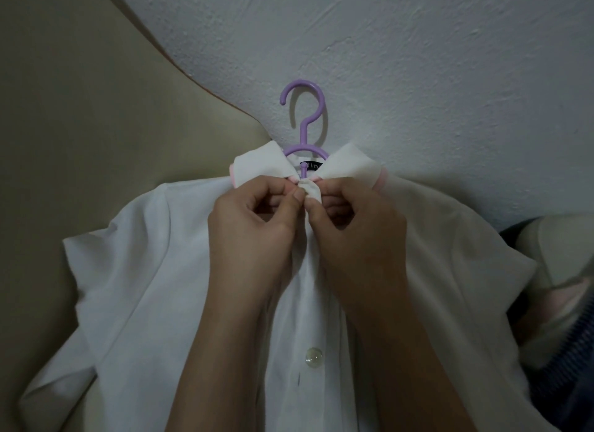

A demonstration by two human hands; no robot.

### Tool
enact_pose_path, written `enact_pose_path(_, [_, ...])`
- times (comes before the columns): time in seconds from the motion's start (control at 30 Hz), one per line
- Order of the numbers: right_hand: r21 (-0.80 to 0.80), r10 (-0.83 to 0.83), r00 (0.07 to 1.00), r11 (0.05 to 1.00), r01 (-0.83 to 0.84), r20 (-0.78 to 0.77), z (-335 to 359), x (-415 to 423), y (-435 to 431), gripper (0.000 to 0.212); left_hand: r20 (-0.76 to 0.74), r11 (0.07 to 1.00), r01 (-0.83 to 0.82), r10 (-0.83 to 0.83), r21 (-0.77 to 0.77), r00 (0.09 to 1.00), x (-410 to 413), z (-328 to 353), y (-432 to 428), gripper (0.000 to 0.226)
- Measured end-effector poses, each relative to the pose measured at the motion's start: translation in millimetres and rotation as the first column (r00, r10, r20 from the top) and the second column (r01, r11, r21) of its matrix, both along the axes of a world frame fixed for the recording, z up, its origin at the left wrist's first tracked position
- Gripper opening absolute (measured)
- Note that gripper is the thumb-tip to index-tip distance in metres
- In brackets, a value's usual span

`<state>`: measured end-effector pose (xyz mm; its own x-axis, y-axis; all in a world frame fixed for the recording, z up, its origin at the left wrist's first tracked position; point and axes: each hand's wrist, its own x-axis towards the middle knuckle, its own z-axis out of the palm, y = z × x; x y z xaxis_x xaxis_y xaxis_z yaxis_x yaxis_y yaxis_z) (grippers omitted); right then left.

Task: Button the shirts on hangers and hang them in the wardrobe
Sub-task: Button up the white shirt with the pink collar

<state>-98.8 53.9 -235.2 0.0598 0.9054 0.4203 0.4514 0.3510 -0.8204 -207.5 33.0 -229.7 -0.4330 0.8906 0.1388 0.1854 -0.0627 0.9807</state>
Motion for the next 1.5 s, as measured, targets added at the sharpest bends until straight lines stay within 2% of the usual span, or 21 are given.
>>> enact_pose_path(0.2, [0.094,-0.054,0.996,0.994,0.047,0.066,-1.9,-6.2,-0.2,0.009,0.008,1.0,0.0,-0.001,0.014,1.0,2.5,0.0,-1.6,0.007])
enact_pose_path(0.4, [0.19,-0.153,0.979,0.974,0.127,0.133,-2.6,-10.7,1.4,0.011,-0.152,0.999,0.04,-0.039,0.001,0.988,4.9,1.7,-2.8,0.01])
enact_pose_path(0.47, [0.18,-0.145,0.981,0.976,0.121,0.131,-4.3,-8.6,2.6,0.011,-0.195,0.999,0.052,-0.052,-0.004,0.979,3.8,0.6,-3.4,0.008])
enact_pose_path(0.57, [0.131,-0.05,0.993,0.991,0.035,0.107,-6.8,-4.1,5.4,0.011,-0.224,0.999,0.035,-0.03,0.016,0.974,1.7,-0.1,-4.4,0.008])
enact_pose_path(0.67, [0.113,0.018,0.998,0.993,-0.025,0.066,-6.4,0.4,8.7,0.011,-0.211,0.999,0.03,-0.024,0.021,0.977,-0.9,0.8,-4.2,0.01])
enact_pose_path(0.83, [0.104,0.042,0.999,0.994,-0.04,-0.013,-2.9,-2.1,7.7,0.01,-0.163,0.99,0.14,-0.135,0.022,0.977,-6.6,4.4,-4.2,0.011])
enact_pose_path(0.97, [-0.144,0.055,0.938,0.983,-0.111,-0.343,-3.8,1.0,11.5,0.006,-0.168,0.983,0.178,-0.168,0.045,0.971,-13.6,6.3,-6.1,0.009])
enact_pose_path(1.07, [-0.216,0.015,0.906,0.969,-0.117,-0.422,-7.0,4.8,16.4,0.002,-0.12,0.991,0.128,-0.122,0.044,0.985,-12.8,0.4,-4.7,0.009])
enact_pose_path(1.13, [-0.2,0.023,0.914,0.973,-0.113,-0.405,-7.6,4.9,14.3,0.004,-0.061,0.996,0.063,-0.06,0.058,0.996,-9.6,-1.9,-4.6,0.007])
enact_pose_path(1.27, [-0.207,0.074,0.954,0.968,-0.138,-0.292,1.6,16.3,2.0,0.013,-0.097,0.995,-0.077,0.084,0.069,0.992,-7.3,-2.5,-14.5,0.014])
enact_pose_path(1.37, [-0.243,0.216,0.974,0.943,-0.226,-0.068,15.1,38.6,-1.1,0.016,-0.207,0.999,-0.011,0.003,-0.039,0.978,-6.7,5.8,-33.8,0.017])
enact_pose_path(1.43, [-0.339,0.373,0.925,0.881,-0.331,0.067,21.1,48.7,-2.5,0.016,-0.258,0.982,0.051,-0.098,-0.183,0.961,-4.7,11.5,-49.0,0.025])
enact_pose_path(1.5, [-0.432,0.499,0.85,0.813,-0.391,0.17,22.2,51.1,-5.8,0.016,-0.331,0.95,0.041,-0.148,-0.309,0.932,-1.5,15.4,-60.9,0.037])
